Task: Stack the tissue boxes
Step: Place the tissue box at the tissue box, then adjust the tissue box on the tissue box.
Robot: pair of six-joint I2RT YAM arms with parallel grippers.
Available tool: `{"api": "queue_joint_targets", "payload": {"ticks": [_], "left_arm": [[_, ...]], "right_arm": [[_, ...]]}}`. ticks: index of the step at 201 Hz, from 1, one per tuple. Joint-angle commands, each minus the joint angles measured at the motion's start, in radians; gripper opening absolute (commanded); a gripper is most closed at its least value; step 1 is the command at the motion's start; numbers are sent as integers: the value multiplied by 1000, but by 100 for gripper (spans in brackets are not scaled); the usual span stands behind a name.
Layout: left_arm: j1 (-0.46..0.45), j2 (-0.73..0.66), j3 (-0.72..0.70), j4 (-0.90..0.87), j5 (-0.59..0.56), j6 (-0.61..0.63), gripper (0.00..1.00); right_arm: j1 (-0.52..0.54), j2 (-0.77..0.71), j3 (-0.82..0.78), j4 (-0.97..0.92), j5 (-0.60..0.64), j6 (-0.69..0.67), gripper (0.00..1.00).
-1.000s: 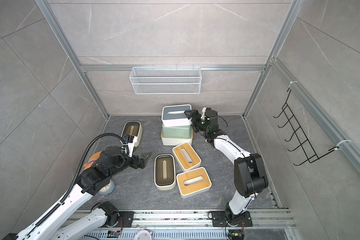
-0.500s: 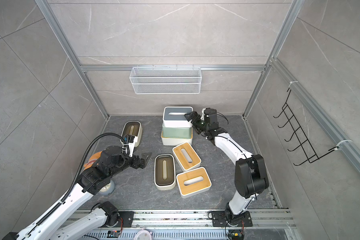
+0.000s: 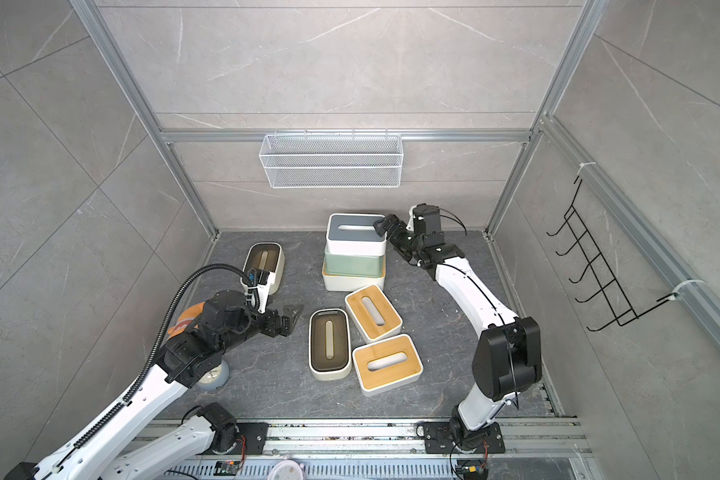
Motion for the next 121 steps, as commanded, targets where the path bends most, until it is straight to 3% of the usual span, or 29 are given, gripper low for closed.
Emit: {"api": "queue_joint_targets", "payload": {"ticks": [1, 35, 77, 121], "left_arm": [[40, 47, 92, 26, 112, -98, 100], [149, 141, 179, 99, 298, -241, 100], [223, 336, 335, 145, 408, -332, 100], [287, 598, 539, 121, 472, -349, 100]], "right_arm": [[-11, 5, 78, -74, -51, -95, 100], [-66, 16, 67, -6, -174, -153, 100], [-79, 55, 108, -2, -330, -208, 100], [-80, 85, 113, -27, -361, -227, 100]]}}
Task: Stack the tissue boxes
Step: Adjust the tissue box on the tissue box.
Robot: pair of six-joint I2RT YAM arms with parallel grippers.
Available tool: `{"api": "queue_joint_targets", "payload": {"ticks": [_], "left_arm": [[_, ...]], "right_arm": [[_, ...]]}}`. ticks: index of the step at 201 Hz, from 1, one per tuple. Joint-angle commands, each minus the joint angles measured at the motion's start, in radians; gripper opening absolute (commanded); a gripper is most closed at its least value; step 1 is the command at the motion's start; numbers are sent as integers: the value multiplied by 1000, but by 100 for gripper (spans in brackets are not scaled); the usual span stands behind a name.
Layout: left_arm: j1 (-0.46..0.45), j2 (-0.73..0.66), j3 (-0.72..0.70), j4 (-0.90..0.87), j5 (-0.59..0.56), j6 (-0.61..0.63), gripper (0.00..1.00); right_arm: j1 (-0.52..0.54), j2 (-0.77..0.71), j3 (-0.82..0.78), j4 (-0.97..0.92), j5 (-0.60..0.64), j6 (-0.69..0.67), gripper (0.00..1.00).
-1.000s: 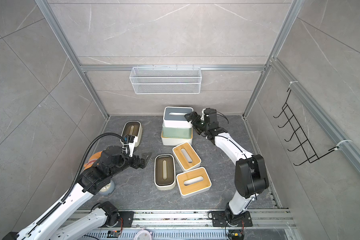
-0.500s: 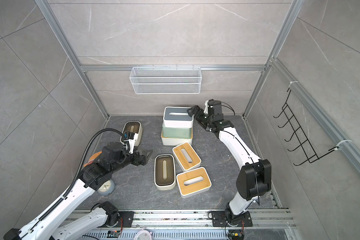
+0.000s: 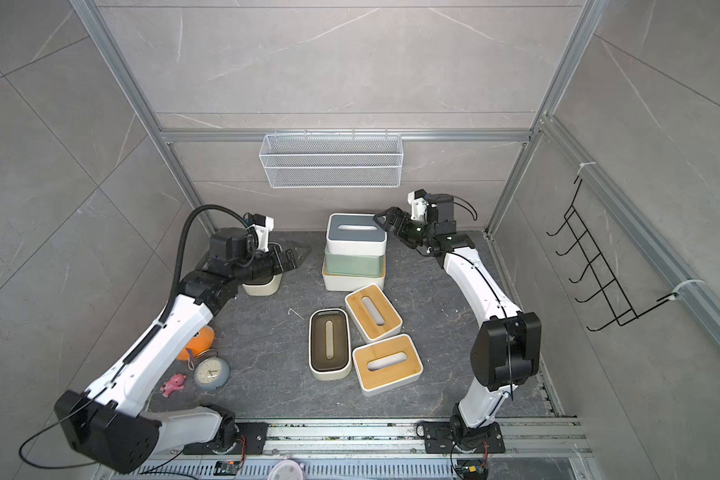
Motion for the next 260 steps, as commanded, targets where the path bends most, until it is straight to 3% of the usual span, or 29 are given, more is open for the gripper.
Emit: {"api": "queue_joint_targets", "payload": {"ticks": [1, 35, 93, 260], "left_arm": [[28, 110, 107, 19, 85, -27, 100], [32, 284, 288, -60, 130, 50, 100], [28, 487, 474, -122, 247, 65, 100], [25, 568, 599, -162, 323, 91, 100]], "right_arm": [[3, 19, 16, -18, -56, -35, 100], [6, 11, -6, -2, -72, -23, 100], [9, 19, -22, 6, -89, -13, 100], [36, 31, -26, 2, -99, -5, 100]]}}
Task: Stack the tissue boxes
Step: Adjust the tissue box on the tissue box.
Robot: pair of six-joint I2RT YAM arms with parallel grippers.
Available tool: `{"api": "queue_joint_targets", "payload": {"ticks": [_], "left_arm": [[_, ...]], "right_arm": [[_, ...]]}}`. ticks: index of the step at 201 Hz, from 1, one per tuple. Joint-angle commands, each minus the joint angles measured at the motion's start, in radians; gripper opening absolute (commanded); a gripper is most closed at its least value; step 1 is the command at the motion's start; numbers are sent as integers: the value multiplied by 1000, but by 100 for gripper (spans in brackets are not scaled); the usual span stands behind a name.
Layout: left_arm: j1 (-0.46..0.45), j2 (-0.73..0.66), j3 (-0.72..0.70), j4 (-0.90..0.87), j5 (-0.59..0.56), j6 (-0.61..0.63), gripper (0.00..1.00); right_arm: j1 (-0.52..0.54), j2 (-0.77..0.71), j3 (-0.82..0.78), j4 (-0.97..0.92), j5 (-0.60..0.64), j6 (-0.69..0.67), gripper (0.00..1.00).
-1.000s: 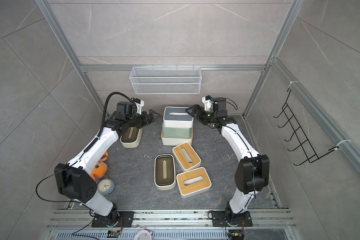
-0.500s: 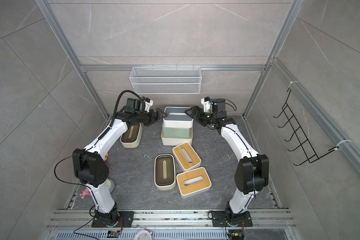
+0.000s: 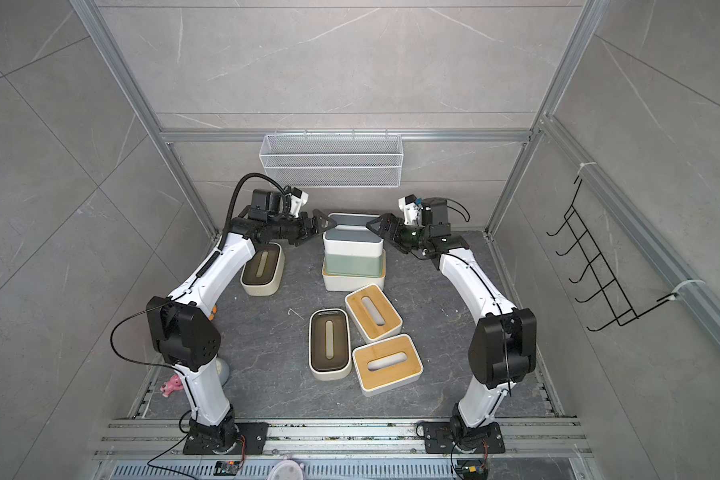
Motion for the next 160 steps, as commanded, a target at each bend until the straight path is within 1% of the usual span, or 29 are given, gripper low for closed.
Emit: {"api": "queue_joint_targets", "payload": {"ticks": [1, 160], "left_arm": [[-5, 10, 35, -11, 38, 22, 100], [-10, 37, 45, -8, 55, 7, 100]], "right_arm": [[13, 20, -3, 0, -16, -1, 100], [24, 22, -11, -1, -11, 14, 100]]}}
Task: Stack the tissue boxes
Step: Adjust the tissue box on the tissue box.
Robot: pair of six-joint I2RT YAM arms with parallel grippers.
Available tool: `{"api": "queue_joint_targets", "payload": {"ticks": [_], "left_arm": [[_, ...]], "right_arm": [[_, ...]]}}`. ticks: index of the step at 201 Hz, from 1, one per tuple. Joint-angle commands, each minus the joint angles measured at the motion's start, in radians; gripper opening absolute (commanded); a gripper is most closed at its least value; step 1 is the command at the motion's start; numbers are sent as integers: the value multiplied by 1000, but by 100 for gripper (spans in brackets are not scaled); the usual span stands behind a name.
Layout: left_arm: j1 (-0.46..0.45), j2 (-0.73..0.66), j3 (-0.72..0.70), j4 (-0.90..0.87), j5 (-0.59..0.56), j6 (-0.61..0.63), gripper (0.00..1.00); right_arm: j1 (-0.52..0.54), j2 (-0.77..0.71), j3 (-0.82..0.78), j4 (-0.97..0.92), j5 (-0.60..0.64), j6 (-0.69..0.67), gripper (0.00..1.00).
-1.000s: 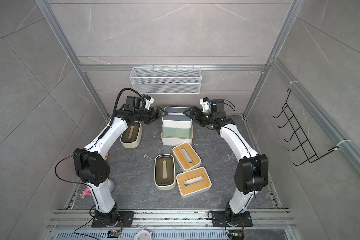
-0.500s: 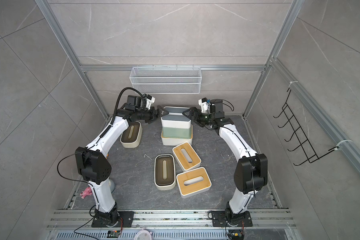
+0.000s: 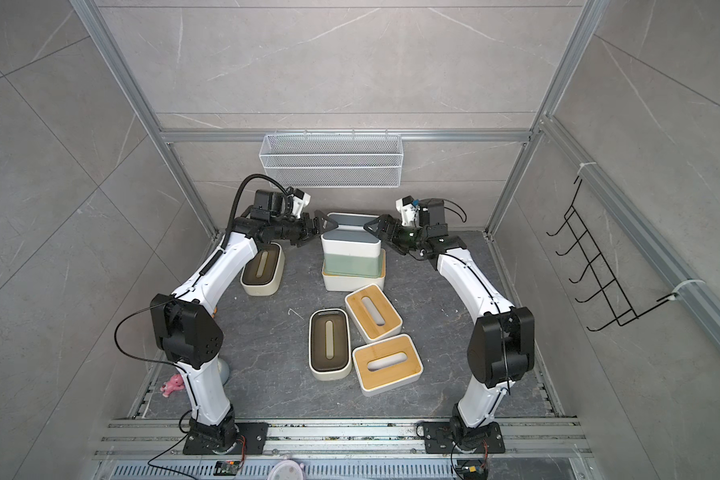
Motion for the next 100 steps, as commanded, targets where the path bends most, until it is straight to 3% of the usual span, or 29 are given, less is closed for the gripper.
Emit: {"api": "queue_joint_targets", "payload": {"ticks": [1, 40, 100], "left_arm": [[-5, 20, 38, 0, 38, 7, 100], [-6, 16, 38, -3, 21, 1, 100], [-4, -59, 39, -51, -177, 0, 100]], "right_arm": [[12, 11, -11, -1, -11, 6, 100], [11, 14, 5, -33, 28, -1, 100], [2, -48, 19, -68, 133, -2, 100]]}}
